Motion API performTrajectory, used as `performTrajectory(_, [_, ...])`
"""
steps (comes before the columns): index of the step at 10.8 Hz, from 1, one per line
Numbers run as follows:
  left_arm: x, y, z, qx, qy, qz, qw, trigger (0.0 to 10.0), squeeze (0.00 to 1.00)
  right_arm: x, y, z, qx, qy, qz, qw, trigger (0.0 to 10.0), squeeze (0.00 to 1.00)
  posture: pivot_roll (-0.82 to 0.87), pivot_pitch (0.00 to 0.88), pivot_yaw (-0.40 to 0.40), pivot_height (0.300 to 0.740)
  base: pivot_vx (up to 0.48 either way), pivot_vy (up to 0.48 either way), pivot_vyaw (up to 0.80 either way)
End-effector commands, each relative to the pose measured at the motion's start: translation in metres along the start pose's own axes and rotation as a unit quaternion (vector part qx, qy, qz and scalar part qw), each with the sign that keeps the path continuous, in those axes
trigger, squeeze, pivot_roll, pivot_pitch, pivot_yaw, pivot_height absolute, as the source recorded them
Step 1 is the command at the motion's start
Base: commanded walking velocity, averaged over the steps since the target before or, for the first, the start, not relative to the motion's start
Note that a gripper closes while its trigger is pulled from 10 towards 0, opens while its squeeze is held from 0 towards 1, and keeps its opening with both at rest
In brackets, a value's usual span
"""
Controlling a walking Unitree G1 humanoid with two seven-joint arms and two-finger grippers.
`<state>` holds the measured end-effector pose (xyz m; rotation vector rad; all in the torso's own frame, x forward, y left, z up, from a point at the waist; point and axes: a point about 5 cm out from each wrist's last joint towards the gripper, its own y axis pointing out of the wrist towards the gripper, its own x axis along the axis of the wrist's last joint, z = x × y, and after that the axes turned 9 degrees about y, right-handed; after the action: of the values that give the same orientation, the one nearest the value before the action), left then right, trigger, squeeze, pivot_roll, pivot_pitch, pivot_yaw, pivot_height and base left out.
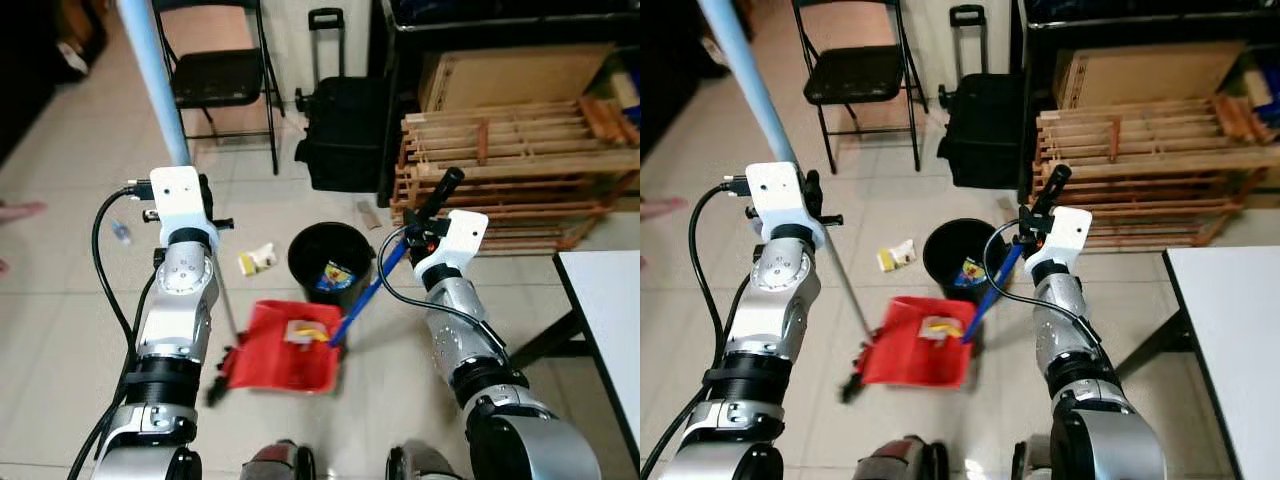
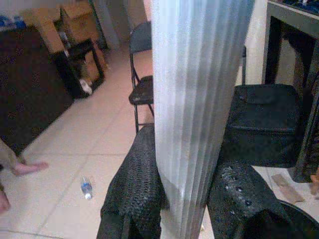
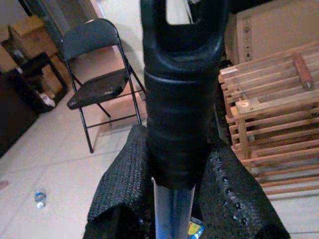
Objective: Sweep floor
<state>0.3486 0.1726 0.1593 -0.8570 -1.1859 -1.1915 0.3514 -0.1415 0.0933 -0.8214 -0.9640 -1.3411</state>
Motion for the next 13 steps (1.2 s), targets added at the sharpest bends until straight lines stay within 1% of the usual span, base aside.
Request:
performTrajectory(1, [0.006, 0.0, -0.006, -0.015, -0.006, -0.014, 1.0, 10.0, 0.0, 0.007, 0.003, 0.0, 0.001, 0.002, -0.014, 1.0, 10.0, 0.0, 0.04, 0.129, 0.105, 0.74, 0.247, 0.0, 0.0])
performTrajectory(3, [0.006, -0.001, -0.008, -0.019, -0.01, -0.016, 1.0, 10.0, 0.0, 0.006, 0.003, 0.0, 0.002, 0.002, -0.013, 1.0, 10.0, 0.0, 0.04, 0.128, 0.105, 0.74, 0.0, 0.0, 0.0])
performTrajectory(9, [0.006, -0.001, -0.009, -0.02, -0.011, -0.015, 1.0, 10.0, 0.0, 0.006, 0.003, -0.001, 0.003, -0.001, -0.01, 1.0, 10.0, 0.0, 0.04, 0.125, 0.103, 0.74, 0.0, 0.0, 0.0])
performTrajectory(11, [0.006, -0.001, -0.008, -0.016, -0.011, -0.017, 1.0, 10.0, 0.0, 0.016, 0.004, -0.012, -0.032, -0.012, -0.032, 0.999, 10.0, 0.0, 0.04, 0.122, 0.104, 0.74, 0.0, 0.0, 0.0])
performTrajectory(13, [0.007, -0.001, -0.008, -0.013, -0.011, -0.018, 1.0, 10.0, 0.0, 0.028, 0.007, -0.02, -0.044, -0.034, -0.05, 0.997, 10.0, 0.0, 0.04, 0.122, 0.105, 0.74, 0.0, 0.0, 0.0])
